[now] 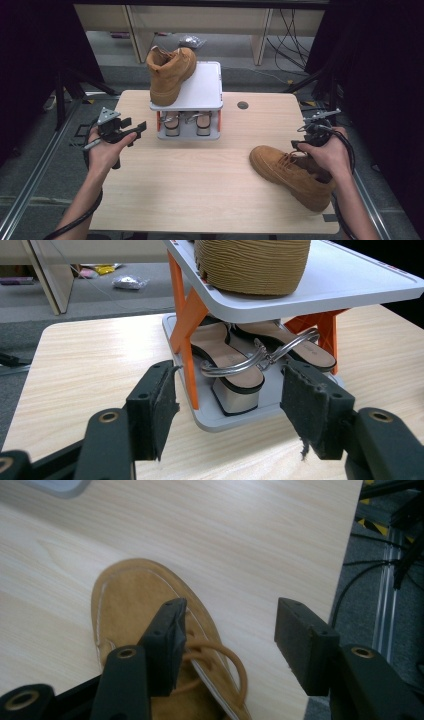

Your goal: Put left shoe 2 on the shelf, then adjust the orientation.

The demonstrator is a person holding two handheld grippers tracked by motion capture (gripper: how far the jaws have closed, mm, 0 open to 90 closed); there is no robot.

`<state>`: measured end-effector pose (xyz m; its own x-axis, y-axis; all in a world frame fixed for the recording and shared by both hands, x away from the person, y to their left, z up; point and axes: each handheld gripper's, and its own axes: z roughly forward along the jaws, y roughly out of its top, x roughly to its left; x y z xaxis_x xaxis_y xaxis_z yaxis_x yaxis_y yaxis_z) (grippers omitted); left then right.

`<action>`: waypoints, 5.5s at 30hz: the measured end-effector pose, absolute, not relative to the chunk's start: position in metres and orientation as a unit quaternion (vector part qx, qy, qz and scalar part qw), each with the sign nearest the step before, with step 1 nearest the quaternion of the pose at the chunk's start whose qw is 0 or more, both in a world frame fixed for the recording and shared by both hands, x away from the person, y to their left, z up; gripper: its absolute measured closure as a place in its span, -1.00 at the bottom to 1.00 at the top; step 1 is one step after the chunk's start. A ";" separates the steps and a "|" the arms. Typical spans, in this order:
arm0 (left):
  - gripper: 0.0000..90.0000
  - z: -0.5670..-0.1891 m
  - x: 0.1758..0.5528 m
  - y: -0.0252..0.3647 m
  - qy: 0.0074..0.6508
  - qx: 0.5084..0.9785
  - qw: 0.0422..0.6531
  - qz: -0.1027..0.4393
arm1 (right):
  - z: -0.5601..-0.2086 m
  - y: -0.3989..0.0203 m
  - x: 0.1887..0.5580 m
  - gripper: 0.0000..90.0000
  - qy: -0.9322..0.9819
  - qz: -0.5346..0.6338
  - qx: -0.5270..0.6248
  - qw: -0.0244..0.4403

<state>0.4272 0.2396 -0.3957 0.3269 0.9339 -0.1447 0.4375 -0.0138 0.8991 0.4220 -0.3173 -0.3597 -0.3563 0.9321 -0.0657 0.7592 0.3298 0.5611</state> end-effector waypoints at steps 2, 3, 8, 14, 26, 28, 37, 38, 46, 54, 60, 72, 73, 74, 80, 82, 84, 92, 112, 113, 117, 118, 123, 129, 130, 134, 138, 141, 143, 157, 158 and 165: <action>-0.15 -0.396 0.427 0.239 0.517 0.663 0.474 0.262 | -0.359 -0.323 0.419 0.04 0.796 0.213 0.534 0.191; -0.15 -0.395 0.427 0.239 0.517 0.663 0.474 0.262 | -0.359 -0.327 0.419 0.04 0.800 0.213 0.528 0.192; -0.16 -0.395 0.427 0.239 0.517 0.662 0.475 0.262 | -0.362 -0.338 0.414 0.03 0.810 0.191 0.526 0.175; -0.16 -0.396 0.427 0.239 0.517 0.662 0.474 0.262 | -0.368 -0.345 0.409 0.04 0.815 0.166 0.534 0.154; -0.16 -0.399 0.426 0.239 0.519 0.664 0.472 0.260 | -0.389 -0.345 0.408 0.30 0.835 0.099 0.535 0.089; -0.16 -0.400 0.426 0.239 0.519 0.664 0.472 0.260 | -0.390 -0.345 0.411 0.40 0.836 0.082 0.536 0.082; -0.16 -0.402 0.426 0.240 0.521 0.662 0.472 0.258 | -0.392 -0.349 0.418 0.62 0.857 0.074 0.506 0.062; -0.16 -0.403 0.426 0.240 0.521 0.663 0.471 0.258 | -0.391 -0.348 0.418 0.67 0.858 0.076 0.506 0.051; -0.16 -0.407 0.426 0.241 0.524 0.664 0.468 0.256 | -0.392 -0.345 0.413 0.89 0.860 0.083 0.499 0.070; -0.16 -0.410 0.427 0.240 0.525 0.665 0.467 0.254 | -0.384 -0.335 0.404 0.91 0.852 0.066 0.513 0.080; -0.16 -0.412 0.429 0.241 0.527 0.665 0.464 0.253 | -0.376 -0.327 0.404 0.92 0.858 0.083 0.495 0.111; -0.16 -0.410 0.428 0.240 0.525 0.666 0.465 0.254 | -0.360 -0.321 0.406 0.92 0.832 0.103 0.527 0.141; -0.16 -0.411 0.428 0.240 0.525 0.666 0.465 0.254 | -0.358 -0.322 0.408 0.92 0.834 0.107 0.524 0.137; -0.16 -0.411 0.429 0.240 0.526 0.666 0.465 0.254 | -0.358 -0.324 0.410 0.92 0.841 0.114 0.507 0.151; -0.16 -0.410 0.428 0.239 0.525 0.665 0.466 0.254 | -0.348 -0.315 0.416 0.92 0.821 0.126 0.537 0.147; -0.16 -0.410 0.426 0.240 0.524 0.665 0.467 0.254 | -0.347 -0.313 0.420 0.92 0.820 0.133 0.536 0.149; -0.16 -0.409 0.424 0.241 0.524 0.665 0.467 0.255 | -0.346 -0.313 0.422 0.92 0.825 0.139 0.526 0.155; -0.16 -0.410 0.423 0.246 0.528 0.663 0.465 0.256 | -0.337 -0.303 0.432 0.92 0.811 0.154 0.543 0.155; -0.16 -0.412 0.424 0.245 0.528 0.663 0.465 0.255 | -0.327 -0.294 0.451 0.92 0.790 0.177 0.558 0.185; -0.16 -0.412 0.424 0.245 0.527 0.663 0.466 0.255 | -0.326 -0.293 0.452 0.92 0.786 0.181 0.561 0.185; -0.16 -0.411 0.423 0.246 0.527 0.662 0.466 0.257 | -0.322 -0.291 0.457 0.92 0.781 0.190 0.563 0.194; -0.16 -0.411 0.423 0.246 0.527 0.663 0.466 0.256 | -0.321 -0.291 0.457 0.92 0.781 0.190 0.562 0.194; -0.16 -0.412 0.423 0.247 0.529 0.662 0.466 0.256 | -0.315 -0.287 0.463 0.92 0.778 0.198 0.560 0.202; -0.16 -0.412 0.423 0.249 0.529 0.662 0.465 0.257 | -0.305 -0.278 0.470 0.92 0.775 0.206 0.562 0.204; -0.16 -0.412 0.422 0.249 0.529 0.661 0.466 0.257 | -0.304 -0.276 0.470 0.92 0.770 0.207 0.567 0.204; -0.17 -0.412 0.422 0.249 0.529 0.661 0.467 0.255 | -0.300 -0.272 0.474 0.92 0.767 0.214 0.567 0.209; -0.16 -0.413 0.422 0.250 0.531 0.660 0.466 0.256 | -0.296 -0.268 0.478 0.92 0.765 0.219 0.568 0.212; -0.16 -0.413 0.421 0.250 0.531 0.660 0.466 0.256 | -0.294 -0.265 0.481 0.92 0.764 0.220 0.567 0.215; -0.16 -0.414 0.421 0.251 0.532 0.659 0.466 0.256 | -0.292 -0.262 0.482 0.92 0.754 0.223 0.580 0.213; -0.17 -0.414 0.420 0.253 0.534 0.658 0.464 0.258 | -0.282 -0.255 0.495 0.92 0.760 0.227 0.562 0.233; -0.17 -0.414 0.420 0.253 0.534 0.657 0.465 0.259 | -0.281 -0.253 0.495 0.92 0.755 0.225 0.571 0.230; -0.17 -0.416 0.420 0.255 0.535 0.656 0.464 0.259 | -0.275 -0.246 0.502 0.92 0.757 0.228 0.562 0.243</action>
